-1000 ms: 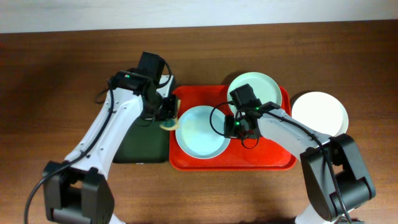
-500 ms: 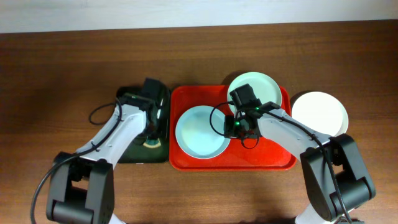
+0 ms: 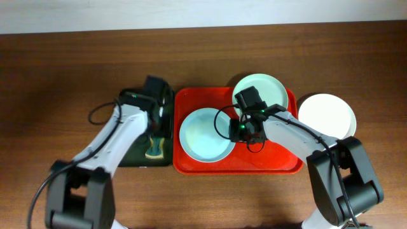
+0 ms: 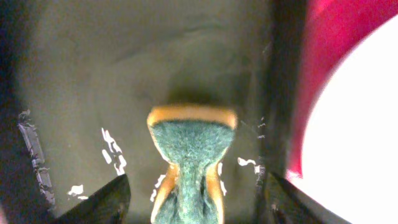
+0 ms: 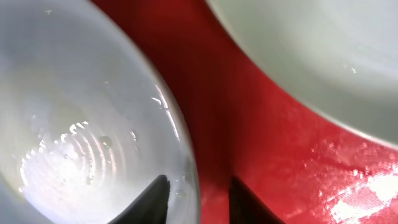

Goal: Clean dirty plates on tray and stack at the side
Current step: 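Carry the sponge to the dark green tray and release it with the left gripper, then lift the light blue plate off the red tray with the right gripper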

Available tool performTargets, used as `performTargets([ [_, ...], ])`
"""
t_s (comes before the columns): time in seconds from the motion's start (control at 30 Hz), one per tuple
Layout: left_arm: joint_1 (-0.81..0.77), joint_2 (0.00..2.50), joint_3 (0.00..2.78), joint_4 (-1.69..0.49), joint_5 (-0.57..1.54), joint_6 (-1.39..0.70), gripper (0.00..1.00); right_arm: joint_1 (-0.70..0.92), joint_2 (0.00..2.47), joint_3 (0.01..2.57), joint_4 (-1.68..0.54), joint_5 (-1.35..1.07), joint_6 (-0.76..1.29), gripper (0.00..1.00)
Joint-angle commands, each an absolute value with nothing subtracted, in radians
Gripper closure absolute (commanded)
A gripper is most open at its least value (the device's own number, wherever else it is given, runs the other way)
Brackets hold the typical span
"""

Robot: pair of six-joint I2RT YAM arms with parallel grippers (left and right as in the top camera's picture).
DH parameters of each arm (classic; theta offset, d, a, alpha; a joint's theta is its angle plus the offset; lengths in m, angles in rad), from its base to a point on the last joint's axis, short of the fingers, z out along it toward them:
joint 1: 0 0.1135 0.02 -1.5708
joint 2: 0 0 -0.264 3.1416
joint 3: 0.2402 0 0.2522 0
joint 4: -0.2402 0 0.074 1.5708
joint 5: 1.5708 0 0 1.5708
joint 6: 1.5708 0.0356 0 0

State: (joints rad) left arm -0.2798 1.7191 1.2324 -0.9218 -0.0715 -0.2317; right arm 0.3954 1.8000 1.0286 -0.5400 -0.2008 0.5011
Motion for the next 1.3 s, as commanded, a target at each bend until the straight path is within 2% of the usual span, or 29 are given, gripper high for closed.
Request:
performTargets([
  [0.0,-0.223,1.564,1.395,-0.967,-0.038,-0.290,0.21,0.399,1.806,1.018,-0.550,-0.199,0.506,0.62],
  [0.13,-0.133,1.472,1.439,-0.989,-0.038,-0.347,0.04,0.399,1.807,1.018,-0.550,-0.199,0.515,0.62],
  [0.2,-0.062,1.435,1.439,-1.002,-0.038,-0.348,0.01,0.399,1.808,1.018,-0.560,-0.199,0.538,0.62],
  [0.33,0.013,1.427,1.439,-1.042,-0.038,-0.348,0.01,0.399,1.808,1.017,-0.559,-0.198,0.541,0.63],
  [0.4,0.029,1.427,1.439,-1.065,-0.038,-0.347,0.01,0.399,1.808,1.017,-0.553,-0.198,0.541,0.69],
  [0.67,0.029,1.427,1.439,-1.071,-0.041,-0.347,0.01,0.399,1.823,1.017,-0.549,-0.174,0.541,0.70],
  [0.8,0.029,1.427,1.439,-1.071,-0.041,-0.347,0.01,0.399,1.826,1.017,-0.550,-0.180,0.560,0.77],
  [1.0,0.029,1.427,1.439,-1.071,-0.041,-0.347,0.01,0.399,1.826,1.017,-0.549,-0.180,0.563,0.77],
  [1.03,0.029,1.427,1.439,-1.071,-0.041,-0.347,0.01,0.399,1.826,1.017,-0.549,-0.180,0.563,0.81],
  [1.1,0.029,1.427,1.439,-1.071,-0.041,-0.347,0.01,0.399,1.826,1.017,-0.549,-0.179,0.563,0.94],
  [1.27,0.029,1.427,1.439,-1.071,-0.041,-0.347,0.01,0.395,1.823,1.026,-0.551,-0.180,0.562,0.96],
])
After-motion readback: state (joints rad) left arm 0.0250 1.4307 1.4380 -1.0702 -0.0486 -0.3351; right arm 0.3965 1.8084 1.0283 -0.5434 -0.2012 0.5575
